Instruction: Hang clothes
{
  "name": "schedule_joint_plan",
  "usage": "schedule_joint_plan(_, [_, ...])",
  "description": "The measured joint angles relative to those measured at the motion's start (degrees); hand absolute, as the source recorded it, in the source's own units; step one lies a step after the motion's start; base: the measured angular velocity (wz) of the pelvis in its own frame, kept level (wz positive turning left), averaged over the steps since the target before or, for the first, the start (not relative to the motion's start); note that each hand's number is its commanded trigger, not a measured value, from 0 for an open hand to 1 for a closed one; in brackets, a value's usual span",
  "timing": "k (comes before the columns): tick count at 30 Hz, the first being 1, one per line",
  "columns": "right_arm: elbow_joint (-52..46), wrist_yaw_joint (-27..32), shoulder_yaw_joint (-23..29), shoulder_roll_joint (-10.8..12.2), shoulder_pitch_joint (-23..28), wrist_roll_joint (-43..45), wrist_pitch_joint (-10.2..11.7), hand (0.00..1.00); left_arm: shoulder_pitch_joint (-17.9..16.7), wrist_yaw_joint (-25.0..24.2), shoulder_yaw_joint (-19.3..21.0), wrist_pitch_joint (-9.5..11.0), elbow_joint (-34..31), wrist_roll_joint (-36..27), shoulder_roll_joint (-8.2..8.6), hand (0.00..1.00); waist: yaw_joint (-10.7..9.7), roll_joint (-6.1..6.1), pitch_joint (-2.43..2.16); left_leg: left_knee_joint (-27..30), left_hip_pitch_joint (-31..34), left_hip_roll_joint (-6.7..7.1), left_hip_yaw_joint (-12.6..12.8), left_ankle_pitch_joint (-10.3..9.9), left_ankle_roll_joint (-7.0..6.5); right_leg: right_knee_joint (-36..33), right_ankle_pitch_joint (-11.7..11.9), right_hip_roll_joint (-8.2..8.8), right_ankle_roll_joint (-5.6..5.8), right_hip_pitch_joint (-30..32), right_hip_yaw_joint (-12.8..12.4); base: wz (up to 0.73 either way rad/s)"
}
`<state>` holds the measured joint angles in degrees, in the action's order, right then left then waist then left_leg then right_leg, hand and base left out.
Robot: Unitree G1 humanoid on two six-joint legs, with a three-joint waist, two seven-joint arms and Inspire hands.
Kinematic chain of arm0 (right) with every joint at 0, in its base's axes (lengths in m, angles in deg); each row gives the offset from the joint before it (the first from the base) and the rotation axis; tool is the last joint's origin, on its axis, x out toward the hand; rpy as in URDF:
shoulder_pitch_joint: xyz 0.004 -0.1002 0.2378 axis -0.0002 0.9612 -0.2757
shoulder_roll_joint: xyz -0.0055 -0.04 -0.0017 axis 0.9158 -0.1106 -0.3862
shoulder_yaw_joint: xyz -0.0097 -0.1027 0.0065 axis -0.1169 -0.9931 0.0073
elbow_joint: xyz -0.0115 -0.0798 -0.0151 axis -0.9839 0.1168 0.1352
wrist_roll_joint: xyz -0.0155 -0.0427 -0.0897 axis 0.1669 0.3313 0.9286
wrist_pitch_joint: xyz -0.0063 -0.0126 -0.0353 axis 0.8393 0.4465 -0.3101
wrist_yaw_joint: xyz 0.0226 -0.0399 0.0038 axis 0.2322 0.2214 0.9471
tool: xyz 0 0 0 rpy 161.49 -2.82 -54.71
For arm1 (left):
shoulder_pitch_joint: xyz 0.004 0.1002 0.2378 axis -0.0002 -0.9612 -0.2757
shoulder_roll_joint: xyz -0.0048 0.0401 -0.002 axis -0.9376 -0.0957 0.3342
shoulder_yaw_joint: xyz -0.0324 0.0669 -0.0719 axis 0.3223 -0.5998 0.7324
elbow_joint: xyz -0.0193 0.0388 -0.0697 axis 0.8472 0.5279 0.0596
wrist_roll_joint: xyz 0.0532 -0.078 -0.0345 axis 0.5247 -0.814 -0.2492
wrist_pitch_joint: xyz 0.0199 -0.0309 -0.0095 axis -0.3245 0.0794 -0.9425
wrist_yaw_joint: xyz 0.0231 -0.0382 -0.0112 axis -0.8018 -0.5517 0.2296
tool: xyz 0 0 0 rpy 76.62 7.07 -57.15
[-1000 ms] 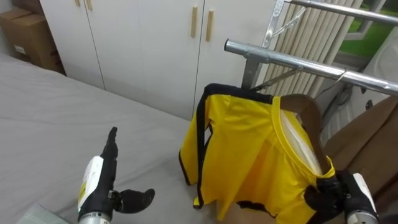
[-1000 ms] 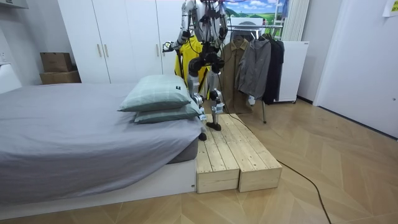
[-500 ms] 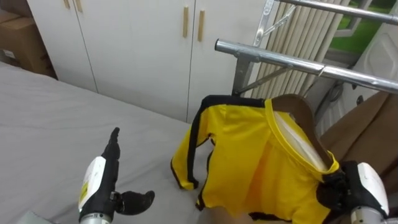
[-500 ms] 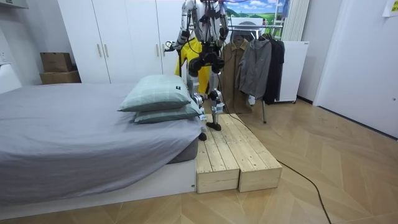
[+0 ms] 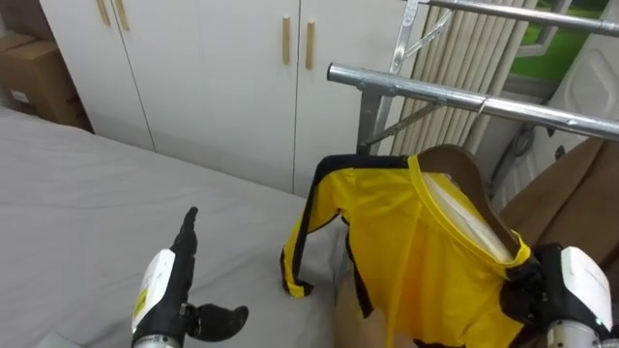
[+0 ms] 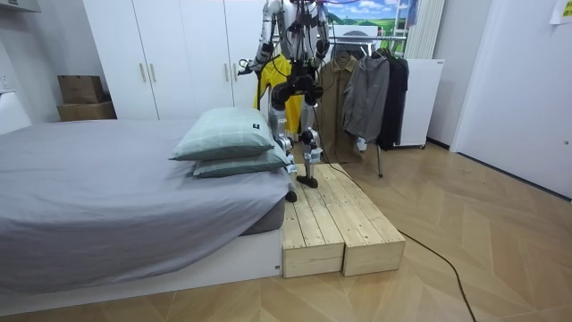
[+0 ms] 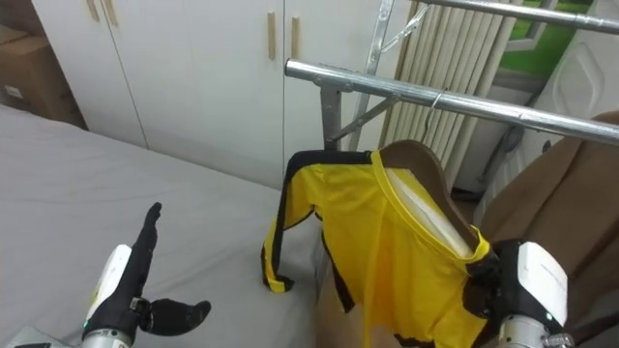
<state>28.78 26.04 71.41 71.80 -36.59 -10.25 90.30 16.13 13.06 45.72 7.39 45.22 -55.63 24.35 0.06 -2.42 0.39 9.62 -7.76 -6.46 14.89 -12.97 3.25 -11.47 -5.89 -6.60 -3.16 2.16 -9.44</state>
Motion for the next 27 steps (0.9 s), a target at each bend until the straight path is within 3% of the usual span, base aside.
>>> schedule_joint_plan(1, [0.0,0.0,0.0,0.01,0.0,0.0,0.04,0.0,0.0,-0.04,0.0,0.0,0.0,0.0,0.0,0.0,0.01,0.02,0.02,0.0,0.01,0.0,0.0,0.0,0.0,-0.08,0.0,0.01,0.0,0.0,0.0,0.0])
schedule_joint_plan(23, [-0.04,-0.44,0.03,0.07,0.13,0.08,1.06,0.0,0.03,-0.72,0.8,0.0,-0.09,0.14,0.0,0.0,0.14,-0.23,0.05,-0.25,0.34,0.01,-0.09,0.0,0.0,0.8,0.0,0.13,0.01,-0.11,0.21,0.0])
schedule_joint_plan(27, [-0.37,-1.06,-0.15,0.4,0.12,-9.56,1.27,0.0,0.04,-0.67,0.58,0.01,-0.09,-0.02,0.01,0.0,0.45,-0.32,0.04,-0.25,0.34,0.0,-0.08,0.0,0.0,0.82,0.0,0.1,0.01,-0.11,0.17,0.0])
